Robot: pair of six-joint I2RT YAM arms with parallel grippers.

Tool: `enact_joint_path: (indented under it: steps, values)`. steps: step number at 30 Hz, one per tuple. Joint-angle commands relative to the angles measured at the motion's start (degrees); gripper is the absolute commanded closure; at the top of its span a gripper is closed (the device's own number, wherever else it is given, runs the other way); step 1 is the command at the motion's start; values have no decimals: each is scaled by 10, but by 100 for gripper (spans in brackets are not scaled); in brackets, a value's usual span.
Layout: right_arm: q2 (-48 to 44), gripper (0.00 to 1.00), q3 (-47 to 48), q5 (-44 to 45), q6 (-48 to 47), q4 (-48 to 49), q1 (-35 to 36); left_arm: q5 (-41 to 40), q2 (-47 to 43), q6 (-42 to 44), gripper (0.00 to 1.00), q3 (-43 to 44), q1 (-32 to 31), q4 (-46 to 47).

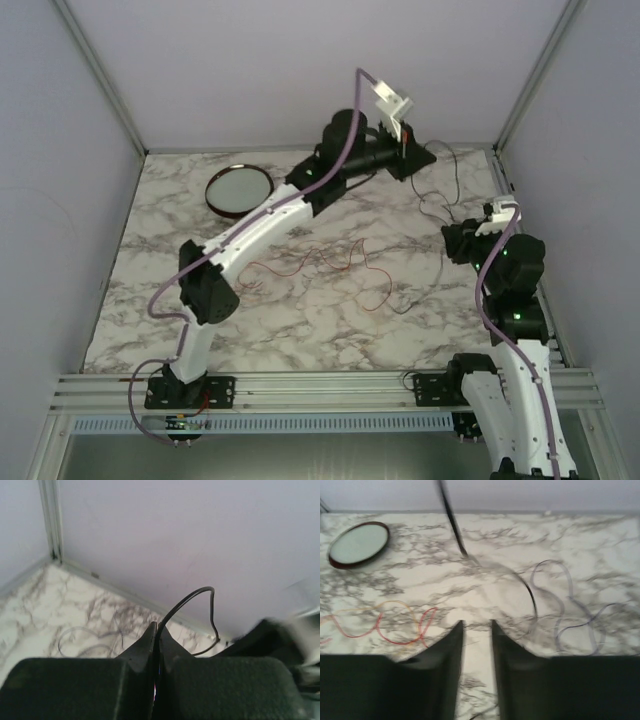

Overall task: Zip-tie the wires
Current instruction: Pick up the cable at the center of the board.

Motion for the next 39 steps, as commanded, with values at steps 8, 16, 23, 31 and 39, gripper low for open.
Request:
enact_joint_path:
  steps: [8,16,23,31,39]
  values:
    - [-62,12,-98,-21,69,143,6,-40,-64,-54,100,131,-26,-91]
    - [-85,5,-184,-87,124,236,16,-65,-69,-60,100,135,-33,-94]
    - [-68,3,-236,-63,140,298,41,-71,-88,-81,100,152,-41,-78]
    - [-49,6,-252,-3,105,299,53,-65,-100,-95,100,166,-48,-48]
    - [-1,10,-276,-16,130,384,74,-64,-115,-94,100,165,-54,-38]
